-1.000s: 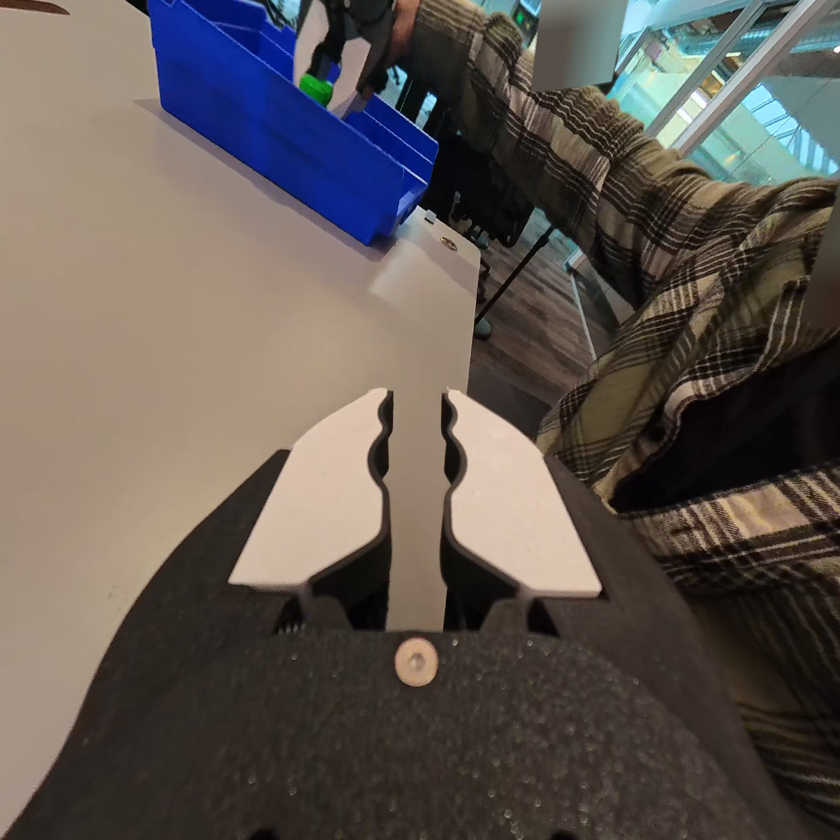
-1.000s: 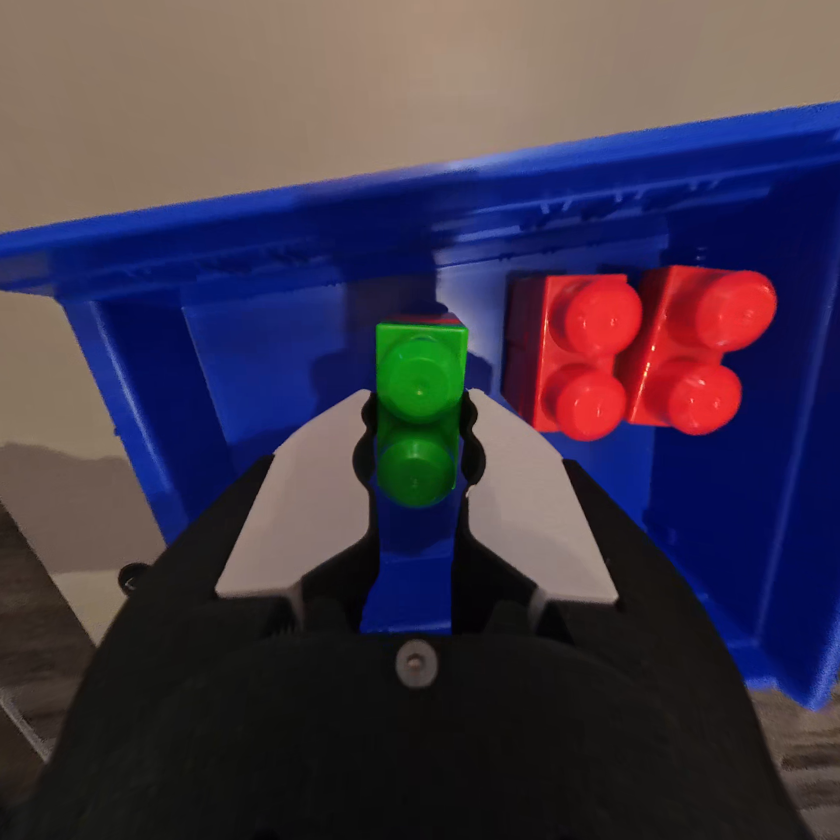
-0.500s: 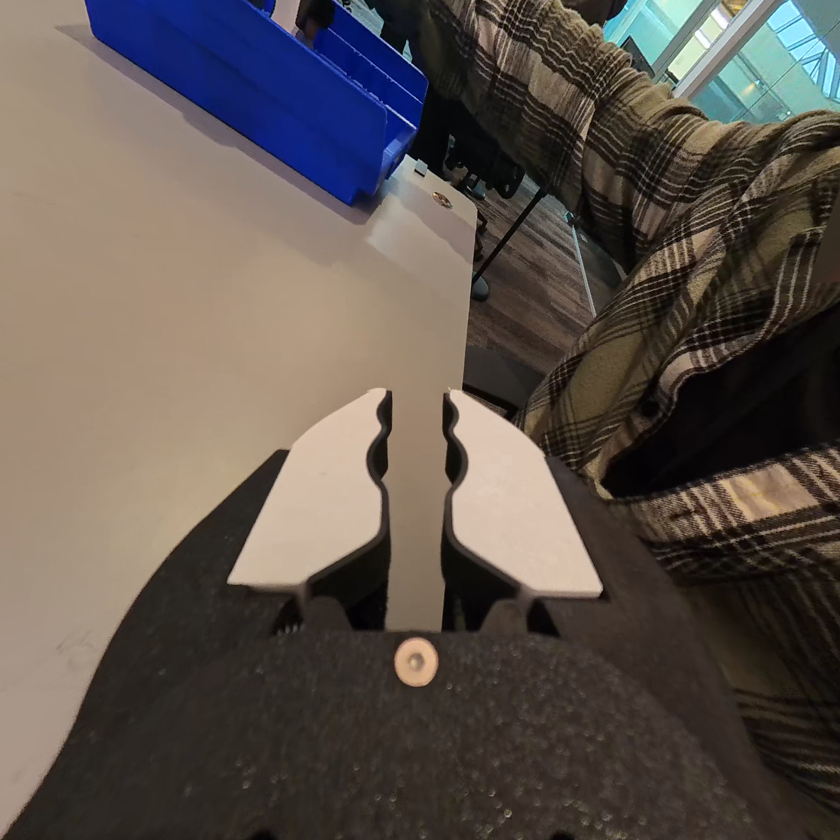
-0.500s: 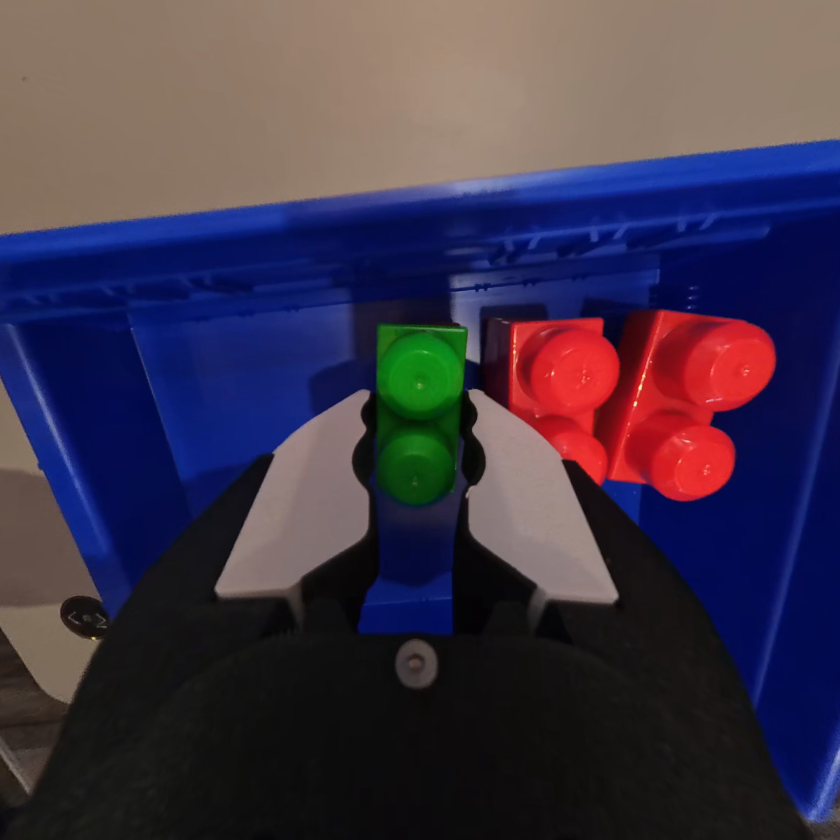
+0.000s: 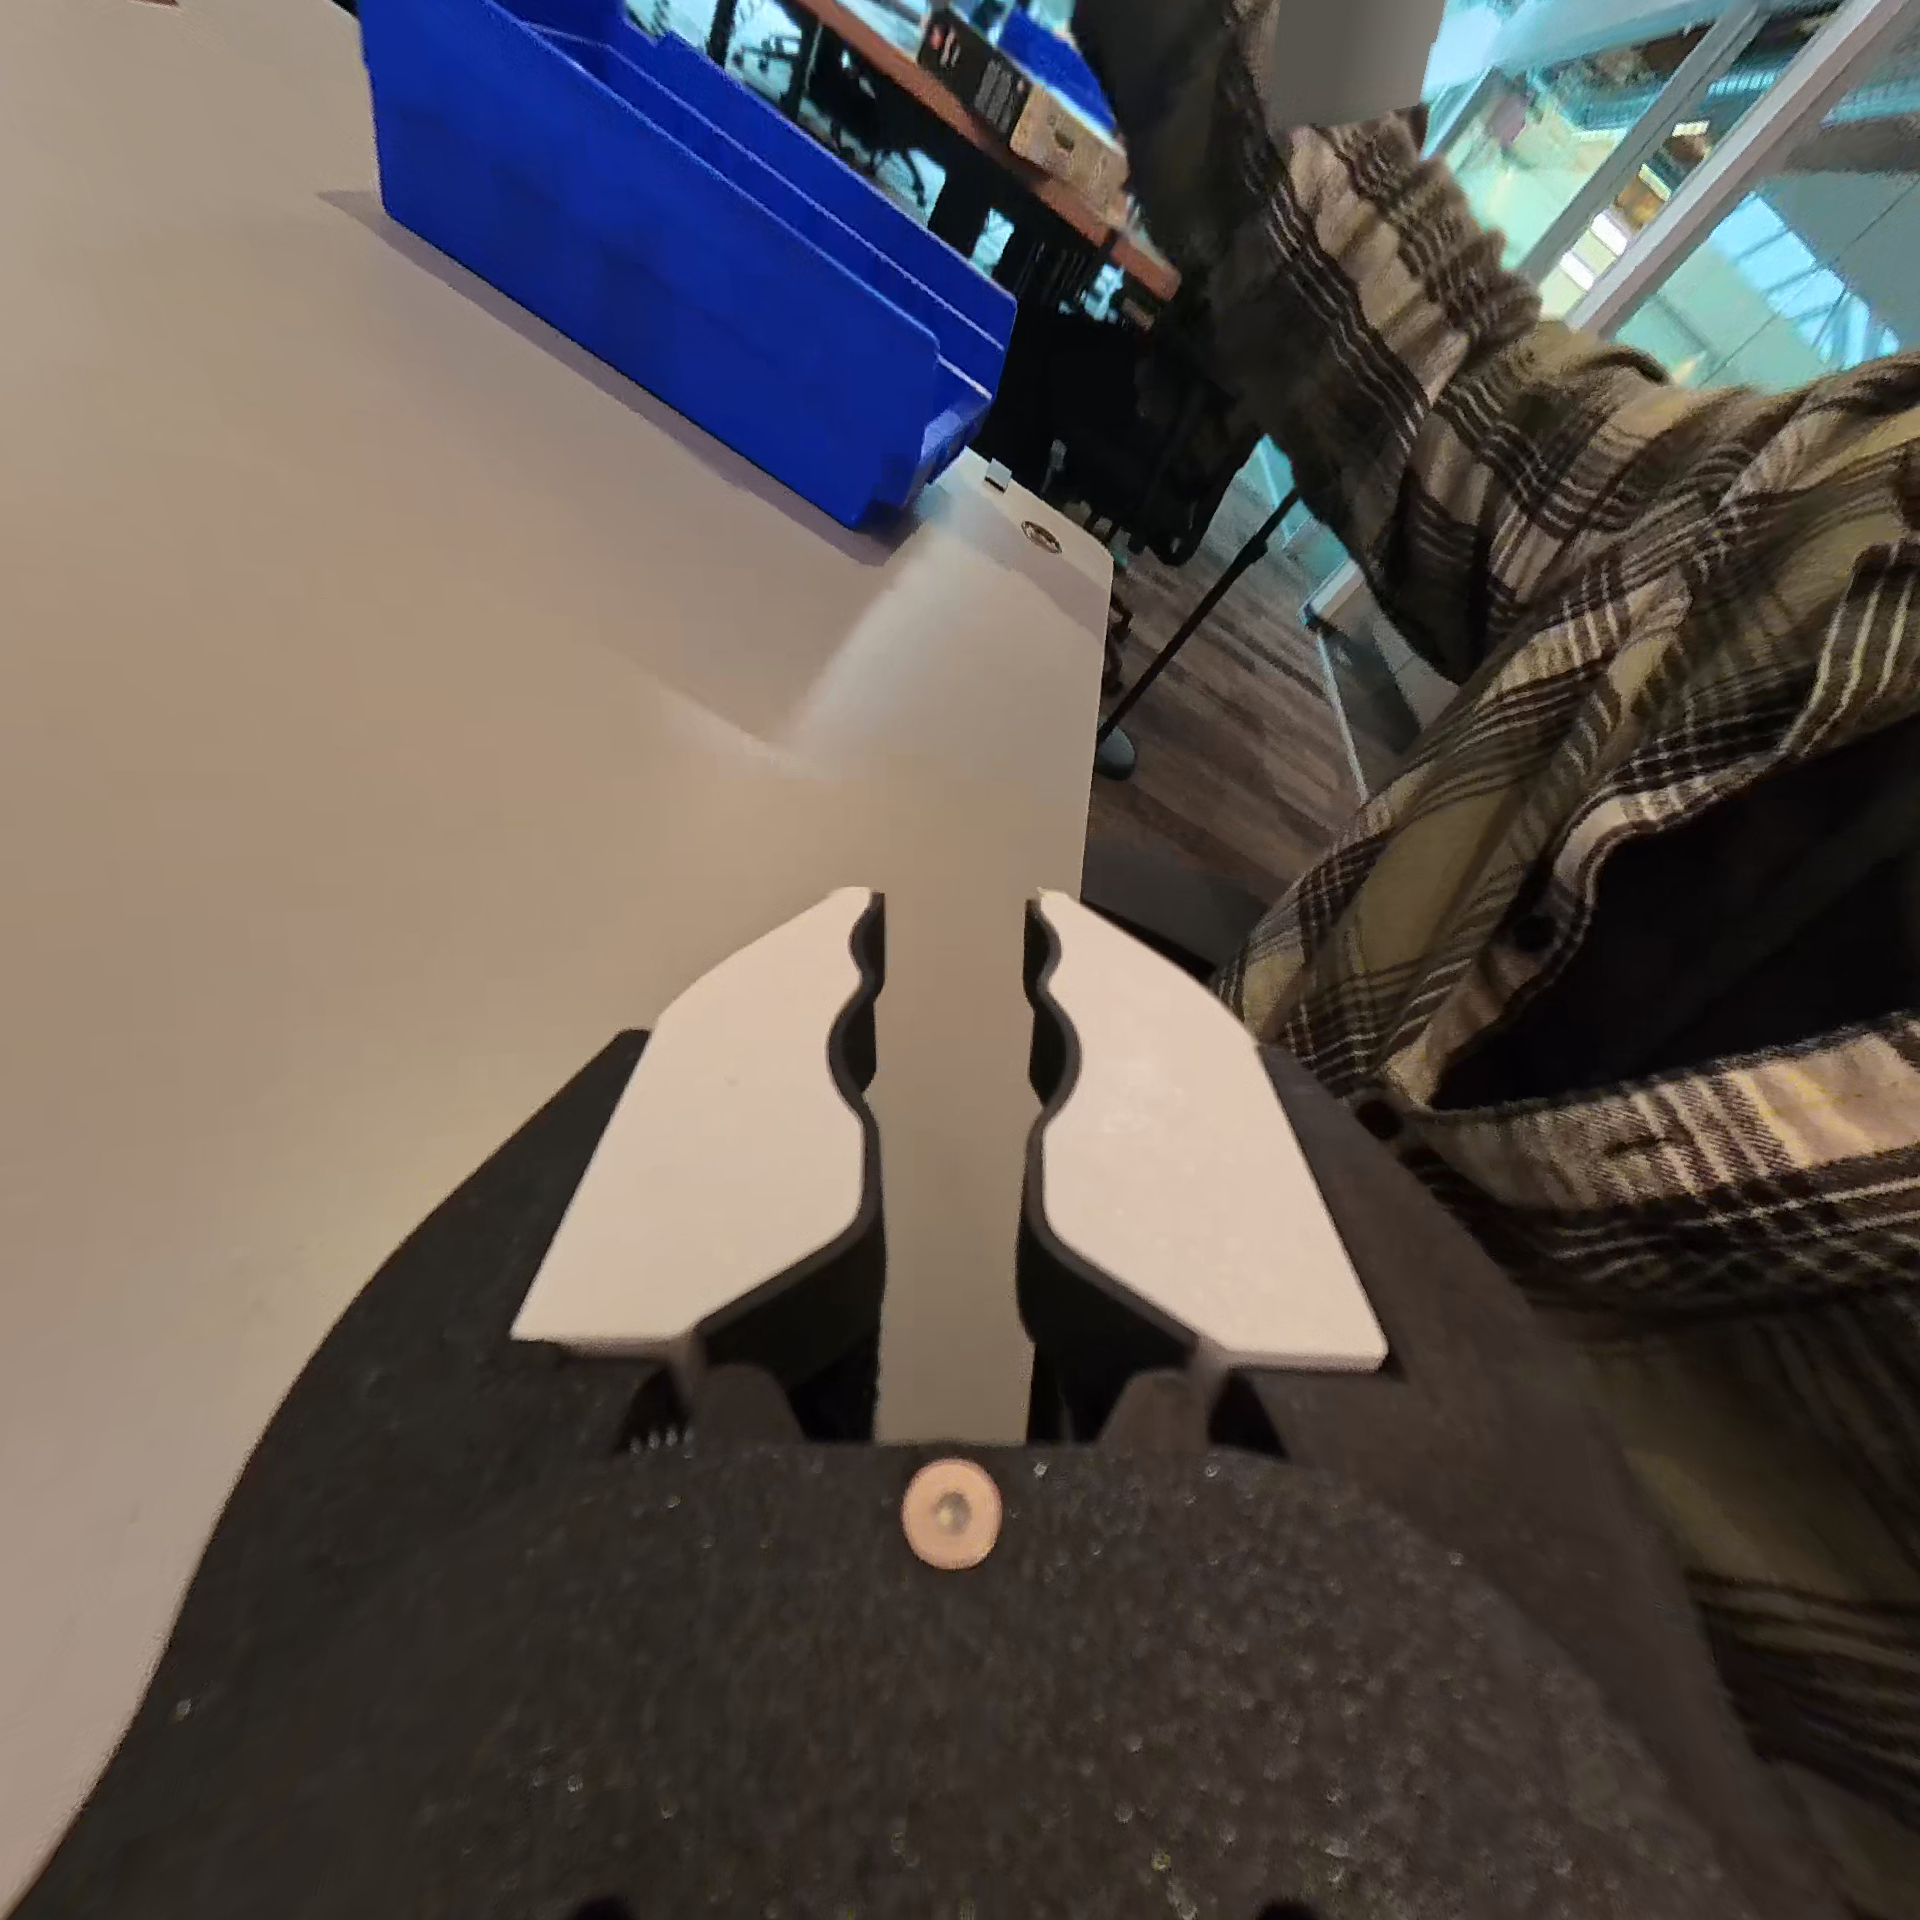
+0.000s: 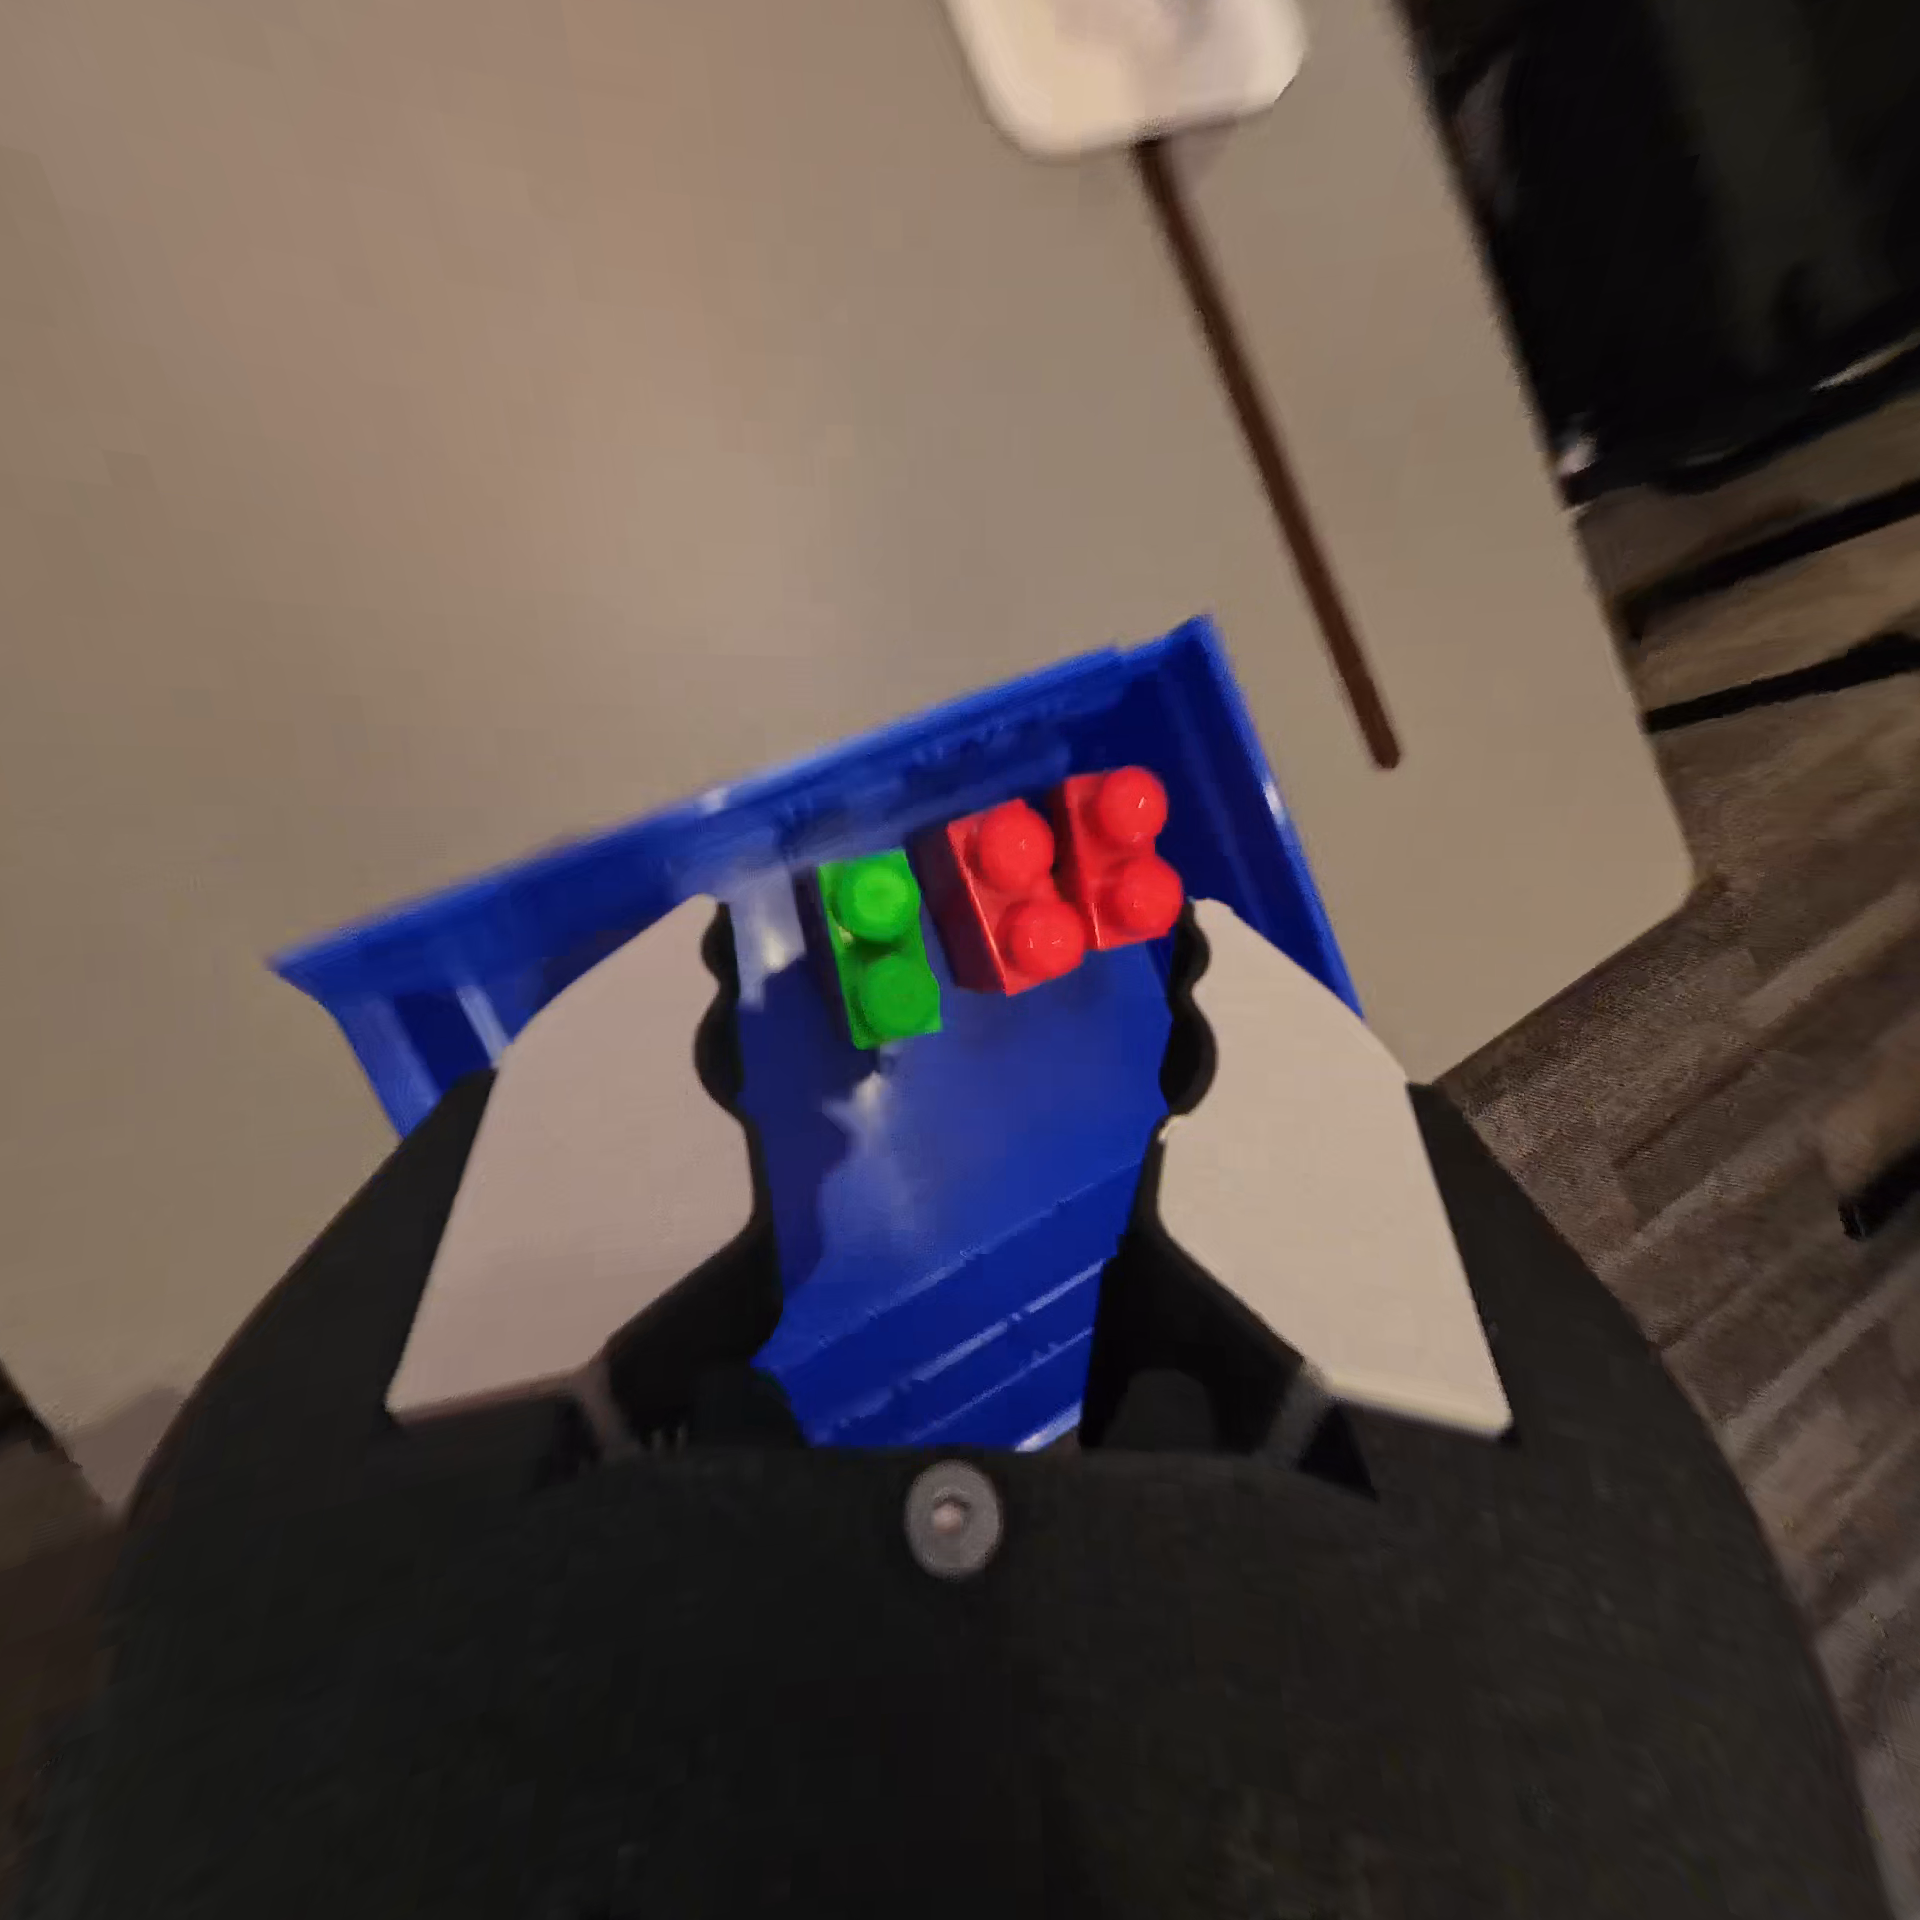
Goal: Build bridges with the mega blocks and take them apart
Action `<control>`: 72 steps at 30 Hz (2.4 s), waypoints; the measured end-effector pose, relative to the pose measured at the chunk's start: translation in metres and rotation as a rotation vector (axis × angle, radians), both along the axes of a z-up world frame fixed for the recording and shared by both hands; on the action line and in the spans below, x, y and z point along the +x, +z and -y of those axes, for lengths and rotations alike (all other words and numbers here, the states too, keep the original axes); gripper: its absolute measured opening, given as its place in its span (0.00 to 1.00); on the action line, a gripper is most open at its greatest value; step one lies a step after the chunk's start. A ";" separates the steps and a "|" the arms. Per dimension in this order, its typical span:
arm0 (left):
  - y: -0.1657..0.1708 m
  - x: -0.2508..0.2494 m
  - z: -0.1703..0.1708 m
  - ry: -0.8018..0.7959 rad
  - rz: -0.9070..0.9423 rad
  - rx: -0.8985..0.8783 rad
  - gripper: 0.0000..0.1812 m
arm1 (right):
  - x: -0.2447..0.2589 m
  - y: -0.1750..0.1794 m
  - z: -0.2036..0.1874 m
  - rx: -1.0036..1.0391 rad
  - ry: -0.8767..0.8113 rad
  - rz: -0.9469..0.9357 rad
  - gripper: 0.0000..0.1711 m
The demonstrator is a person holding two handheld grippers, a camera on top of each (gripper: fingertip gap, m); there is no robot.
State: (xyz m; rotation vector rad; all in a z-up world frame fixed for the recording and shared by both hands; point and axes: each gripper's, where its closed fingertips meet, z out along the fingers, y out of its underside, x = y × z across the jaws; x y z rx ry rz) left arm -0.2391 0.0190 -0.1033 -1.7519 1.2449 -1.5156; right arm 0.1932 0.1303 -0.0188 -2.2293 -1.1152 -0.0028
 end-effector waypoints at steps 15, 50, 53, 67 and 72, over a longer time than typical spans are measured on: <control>0.034 -0.105 -0.047 0.327 0.270 0.052 0.27 | -0.175 -0.004 0.076 0.175 -0.200 -0.417 0.47; 0.039 -0.426 -0.174 0.915 -0.653 0.102 0.29 | -0.326 -0.090 0.050 -0.103 0.005 -0.633 0.36; 0.018 -0.426 -0.186 0.842 -0.794 0.079 0.29 | -0.336 -0.092 0.043 -0.107 0.013 -0.611 0.35; -0.029 -0.401 -0.237 0.258 -1.114 0.149 0.20 | -0.363 -0.099 0.039 -0.155 0.068 -0.583 0.35; -0.045 -0.393 -0.251 0.139 -1.196 0.178 0.19 | -0.363 -0.102 0.046 -0.158 0.073 -0.582 0.36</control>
